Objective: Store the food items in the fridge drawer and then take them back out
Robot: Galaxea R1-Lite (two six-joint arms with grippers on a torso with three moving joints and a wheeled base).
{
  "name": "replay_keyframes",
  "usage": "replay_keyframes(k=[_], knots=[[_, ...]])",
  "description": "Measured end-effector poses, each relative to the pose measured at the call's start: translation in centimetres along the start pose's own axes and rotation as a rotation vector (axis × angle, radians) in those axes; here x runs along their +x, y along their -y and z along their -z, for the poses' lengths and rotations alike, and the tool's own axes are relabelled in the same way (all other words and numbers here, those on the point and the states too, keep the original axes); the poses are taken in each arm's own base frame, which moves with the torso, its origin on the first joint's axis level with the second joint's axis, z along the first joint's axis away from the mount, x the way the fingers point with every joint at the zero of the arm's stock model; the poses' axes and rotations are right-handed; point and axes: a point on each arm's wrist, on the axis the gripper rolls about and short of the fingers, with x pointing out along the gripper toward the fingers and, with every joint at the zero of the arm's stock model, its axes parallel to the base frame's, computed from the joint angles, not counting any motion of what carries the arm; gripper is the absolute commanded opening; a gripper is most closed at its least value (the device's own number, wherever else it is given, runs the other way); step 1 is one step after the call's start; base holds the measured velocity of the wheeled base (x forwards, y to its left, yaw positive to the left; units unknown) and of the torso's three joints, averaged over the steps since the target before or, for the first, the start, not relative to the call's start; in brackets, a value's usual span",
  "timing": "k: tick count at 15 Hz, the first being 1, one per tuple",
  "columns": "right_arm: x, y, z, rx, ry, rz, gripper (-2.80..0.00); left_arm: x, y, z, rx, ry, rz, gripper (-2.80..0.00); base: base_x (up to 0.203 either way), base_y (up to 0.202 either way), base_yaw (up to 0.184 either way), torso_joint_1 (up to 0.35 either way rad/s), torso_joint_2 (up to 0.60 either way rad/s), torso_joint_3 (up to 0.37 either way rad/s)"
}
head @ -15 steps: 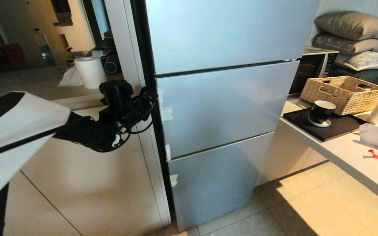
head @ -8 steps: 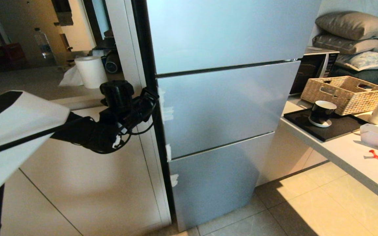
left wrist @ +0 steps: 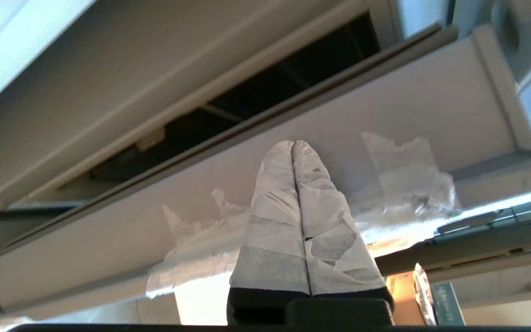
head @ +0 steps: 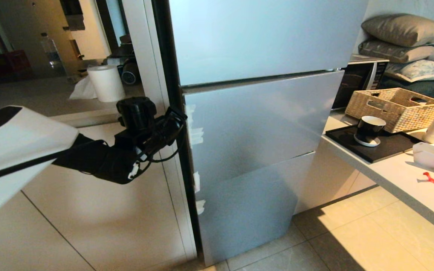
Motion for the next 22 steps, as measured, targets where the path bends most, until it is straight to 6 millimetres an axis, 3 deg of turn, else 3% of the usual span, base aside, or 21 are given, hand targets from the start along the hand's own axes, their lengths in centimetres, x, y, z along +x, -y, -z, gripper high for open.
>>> replay_keyframes(k=[7, 12, 16, 19, 22], knots=[[0.0, 0.0, 0.0, 0.000, 0.000, 0.000, -2.80, -3.9, 2.1, 2.2, -0.006, -0.069, 0.028, -2.80, 0.000, 0.000, 0.000, 0.000, 0.00, 0.000], [0.0, 0.0, 0.0, 0.001, 0.000, 0.000, -2.80, -9.9, 5.2, 3.7, -0.007, -0.134, 0.068, -2.80, 0.000, 0.000, 0.000, 0.000, 0.00, 0.000], [0.0, 0.0, 0.0, 0.000, 0.000, 0.000, -2.80, -14.6, 6.8, 2.6, -0.008, -0.126, 0.106, -2.80, 0.000, 0.000, 0.000, 0.000, 0.00, 0.000], [0.0, 0.0, 0.0, 0.000, 0.000, 0.001, -2.80, -17.0, 7.1, 1.7, 0.018, -0.115, 0.101, -2.80, 0.000, 0.000, 0.000, 0.000, 0.00, 0.000], [0.0, 0.0, 0.0, 0.000, 0.000, 0.000, -2.80, -19.4, 7.4, 0.4, 0.238, -0.108, 0.023, -2.80, 0.000, 0.000, 0.000, 0.000, 0.00, 0.000]])
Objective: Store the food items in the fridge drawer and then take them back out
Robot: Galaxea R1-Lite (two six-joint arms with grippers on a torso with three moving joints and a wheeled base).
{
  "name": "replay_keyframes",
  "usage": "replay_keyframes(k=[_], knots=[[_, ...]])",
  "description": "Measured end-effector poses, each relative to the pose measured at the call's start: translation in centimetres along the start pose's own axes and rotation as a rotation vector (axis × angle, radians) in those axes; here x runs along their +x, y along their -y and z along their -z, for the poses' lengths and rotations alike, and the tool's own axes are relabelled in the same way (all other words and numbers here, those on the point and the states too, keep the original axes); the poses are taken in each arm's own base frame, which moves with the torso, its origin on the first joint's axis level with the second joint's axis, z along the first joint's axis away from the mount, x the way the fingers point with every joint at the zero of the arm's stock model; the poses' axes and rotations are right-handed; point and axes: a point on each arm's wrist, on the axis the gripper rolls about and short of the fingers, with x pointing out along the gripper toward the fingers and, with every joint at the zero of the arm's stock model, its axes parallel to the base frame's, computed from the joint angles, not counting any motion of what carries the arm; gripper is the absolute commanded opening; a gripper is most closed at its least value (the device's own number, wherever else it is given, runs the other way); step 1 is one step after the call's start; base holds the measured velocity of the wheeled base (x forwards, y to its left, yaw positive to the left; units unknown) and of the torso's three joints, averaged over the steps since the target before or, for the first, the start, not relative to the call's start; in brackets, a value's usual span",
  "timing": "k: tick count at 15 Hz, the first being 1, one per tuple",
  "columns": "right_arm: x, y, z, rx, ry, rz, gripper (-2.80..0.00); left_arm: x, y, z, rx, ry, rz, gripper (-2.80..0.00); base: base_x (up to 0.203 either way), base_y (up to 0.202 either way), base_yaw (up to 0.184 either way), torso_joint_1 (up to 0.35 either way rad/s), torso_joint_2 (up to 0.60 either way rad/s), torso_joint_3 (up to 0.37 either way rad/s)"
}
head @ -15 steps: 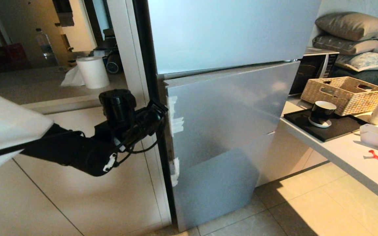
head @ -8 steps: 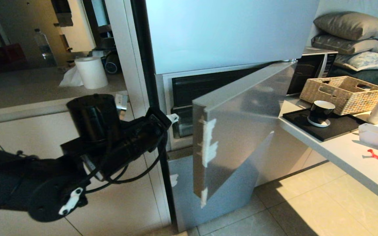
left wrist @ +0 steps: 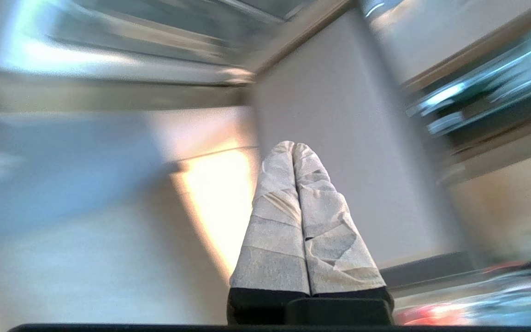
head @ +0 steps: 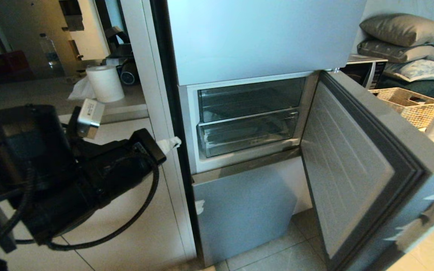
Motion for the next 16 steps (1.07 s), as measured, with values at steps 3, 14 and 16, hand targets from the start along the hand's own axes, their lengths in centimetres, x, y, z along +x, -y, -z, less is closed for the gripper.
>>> replay_keyframes(k=[3, 14, 16], knots=[[0.0, 0.0, 0.0, 0.000, 0.000, 0.000, -2.80, -3.2, -0.4, -2.5, 0.360, 0.083, -0.107, -2.80, 0.000, 0.000, 0.000, 0.000, 0.00, 0.000], [0.0, 0.0, 0.0, 0.000, 0.000, 0.000, -2.80, -18.3, -4.0, -3.5, 0.681, 0.335, -0.605, -2.80, 0.000, 0.000, 0.000, 0.000, 0.00, 0.000], [0.0, 0.0, 0.0, 0.000, 0.000, 0.000, -2.80, -20.2, -5.8, -1.3, 0.688, 0.313, -0.730, -2.80, 0.000, 0.000, 0.000, 0.000, 0.00, 0.000]])
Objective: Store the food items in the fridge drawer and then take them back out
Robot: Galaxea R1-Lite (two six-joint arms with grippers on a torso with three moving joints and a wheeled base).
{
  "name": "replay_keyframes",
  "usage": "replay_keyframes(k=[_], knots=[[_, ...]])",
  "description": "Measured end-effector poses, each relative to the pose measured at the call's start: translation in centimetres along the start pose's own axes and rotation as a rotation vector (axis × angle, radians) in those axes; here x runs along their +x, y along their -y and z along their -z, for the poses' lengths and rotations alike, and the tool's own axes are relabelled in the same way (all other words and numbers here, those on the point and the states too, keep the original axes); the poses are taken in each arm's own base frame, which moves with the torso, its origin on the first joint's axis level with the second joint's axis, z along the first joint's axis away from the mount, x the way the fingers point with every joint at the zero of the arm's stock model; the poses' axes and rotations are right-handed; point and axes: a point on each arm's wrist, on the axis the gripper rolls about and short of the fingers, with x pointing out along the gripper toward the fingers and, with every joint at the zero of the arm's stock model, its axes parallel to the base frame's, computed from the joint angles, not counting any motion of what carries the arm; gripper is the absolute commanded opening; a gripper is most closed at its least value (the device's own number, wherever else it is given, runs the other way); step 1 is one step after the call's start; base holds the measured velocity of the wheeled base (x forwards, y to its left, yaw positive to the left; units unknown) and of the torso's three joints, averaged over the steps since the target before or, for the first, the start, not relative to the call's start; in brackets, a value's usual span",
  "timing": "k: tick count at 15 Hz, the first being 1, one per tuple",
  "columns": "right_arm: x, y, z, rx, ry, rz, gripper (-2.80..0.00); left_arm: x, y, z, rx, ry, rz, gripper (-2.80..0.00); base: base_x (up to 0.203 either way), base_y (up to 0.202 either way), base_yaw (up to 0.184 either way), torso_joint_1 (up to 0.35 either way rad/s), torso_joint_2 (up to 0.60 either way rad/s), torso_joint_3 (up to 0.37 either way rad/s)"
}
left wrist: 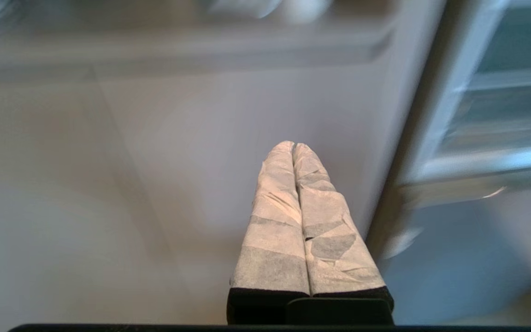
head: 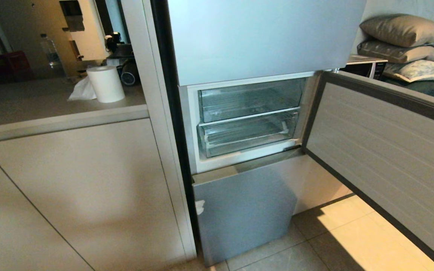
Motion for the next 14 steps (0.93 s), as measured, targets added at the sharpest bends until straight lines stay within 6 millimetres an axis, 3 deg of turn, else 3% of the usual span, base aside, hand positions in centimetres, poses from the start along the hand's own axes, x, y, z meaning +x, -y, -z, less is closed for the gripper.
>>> replay_keyframes(k=[2, 6, 9, 14], knots=[[0.0, 0.0, 0.0, 0.000, 0.000, 0.000, -2.80, -0.9, -0.2, 3.7, 0.033, -0.086, 0.016, -2.80, 0.000, 0.000, 0.000, 0.000, 0.00, 0.000], [0.0, 0.0, 0.0, 0.000, 0.000, 0.000, -2.80, -3.3, 0.0, 10.7, 0.080, -0.221, 0.228, -2.80, 0.000, 0.000, 0.000, 0.000, 0.00, 0.000], [0.0, 0.0, 0.0, 0.001, 0.000, 0.000, -2.80, -5.4, -0.3, 12.8, 0.100, -0.211, 0.323, -2.80, 0.000, 0.000, 0.000, 0.000, 0.00, 0.000], [0.0, 0.0, 0.0, 0.001, 0.000, 0.000, -2.80, -7.0, -0.7, 13.4, 0.108, -0.060, 0.349, -2.80, 0.000, 0.000, 0.000, 0.000, 0.00, 0.000]])
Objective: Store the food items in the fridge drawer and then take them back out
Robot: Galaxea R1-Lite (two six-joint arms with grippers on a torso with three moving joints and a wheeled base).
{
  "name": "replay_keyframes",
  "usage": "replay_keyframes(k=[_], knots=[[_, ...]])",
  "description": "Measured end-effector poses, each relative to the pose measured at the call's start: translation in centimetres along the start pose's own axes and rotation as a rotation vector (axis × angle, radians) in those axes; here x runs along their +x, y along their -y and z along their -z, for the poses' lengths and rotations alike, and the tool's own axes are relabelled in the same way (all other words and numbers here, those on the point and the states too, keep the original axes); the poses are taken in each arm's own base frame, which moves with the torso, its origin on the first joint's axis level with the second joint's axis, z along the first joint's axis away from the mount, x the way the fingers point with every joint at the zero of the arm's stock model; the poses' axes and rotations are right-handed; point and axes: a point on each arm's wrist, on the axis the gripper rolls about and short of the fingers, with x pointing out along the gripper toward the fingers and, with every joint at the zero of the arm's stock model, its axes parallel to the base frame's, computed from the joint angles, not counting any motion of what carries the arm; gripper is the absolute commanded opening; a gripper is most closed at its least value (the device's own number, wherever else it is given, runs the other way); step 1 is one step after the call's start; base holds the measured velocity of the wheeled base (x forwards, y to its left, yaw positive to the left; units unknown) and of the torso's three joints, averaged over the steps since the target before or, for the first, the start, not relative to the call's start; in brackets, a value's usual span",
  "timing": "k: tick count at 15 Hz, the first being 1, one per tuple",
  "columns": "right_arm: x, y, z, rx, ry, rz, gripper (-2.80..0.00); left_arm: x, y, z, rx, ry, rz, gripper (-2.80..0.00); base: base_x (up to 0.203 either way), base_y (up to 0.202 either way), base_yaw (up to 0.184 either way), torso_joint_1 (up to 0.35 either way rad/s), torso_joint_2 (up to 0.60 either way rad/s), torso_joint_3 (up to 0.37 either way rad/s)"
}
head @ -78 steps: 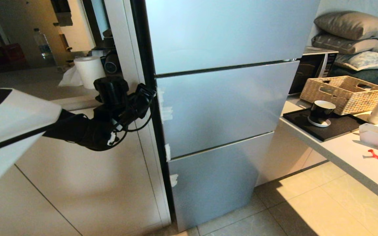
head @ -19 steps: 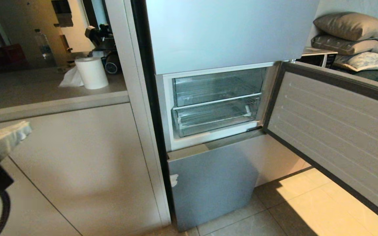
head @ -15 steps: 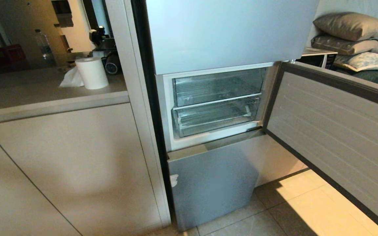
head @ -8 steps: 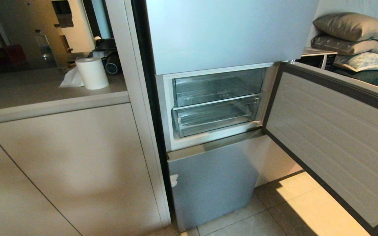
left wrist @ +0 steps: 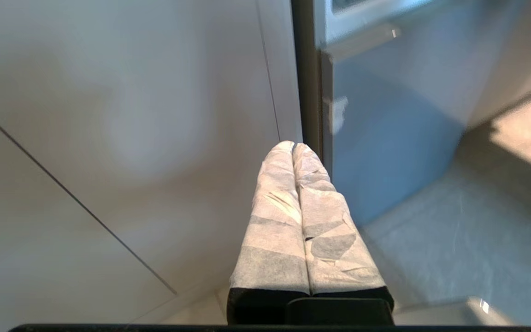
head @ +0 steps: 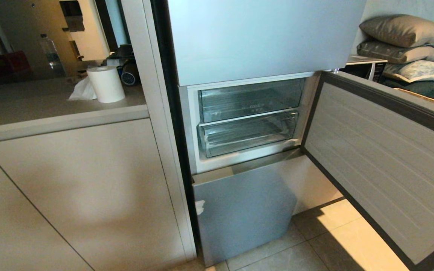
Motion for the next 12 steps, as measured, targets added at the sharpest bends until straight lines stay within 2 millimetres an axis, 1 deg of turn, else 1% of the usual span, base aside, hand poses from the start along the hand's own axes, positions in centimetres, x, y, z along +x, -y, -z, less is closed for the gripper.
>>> replay_keyframes(k=[4, 9, 10, 12], knots=[[0.0, 0.0, 0.0, -0.009, -0.001, -0.001, -2.80, -0.2, -0.1, 0.1, -0.115, 0.019, -0.054, -2.80, 0.000, 0.000, 0.000, 0.000, 0.00, 0.000], [0.0, 0.0, -0.1, -0.021, 0.003, 0.000, -2.80, -0.2, -0.1, 0.2, -0.133, 0.021, -0.054, -2.80, 0.000, 0.000, 0.000, 0.000, 0.00, 0.000], [-0.1, 0.0, -0.4, -0.025, 0.001, 0.001, -2.80, -0.2, -0.1, 0.2, -0.133, 0.021, -0.055, -2.80, 0.000, 0.000, 0.000, 0.000, 0.00, 0.000], [-0.6, -0.1, -2.5, -0.004, 0.030, -0.001, -2.80, -0.2, -0.1, 0.2, -0.134, 0.021, -0.054, -2.80, 0.000, 0.000, 0.000, 0.000, 0.00, 0.000]])
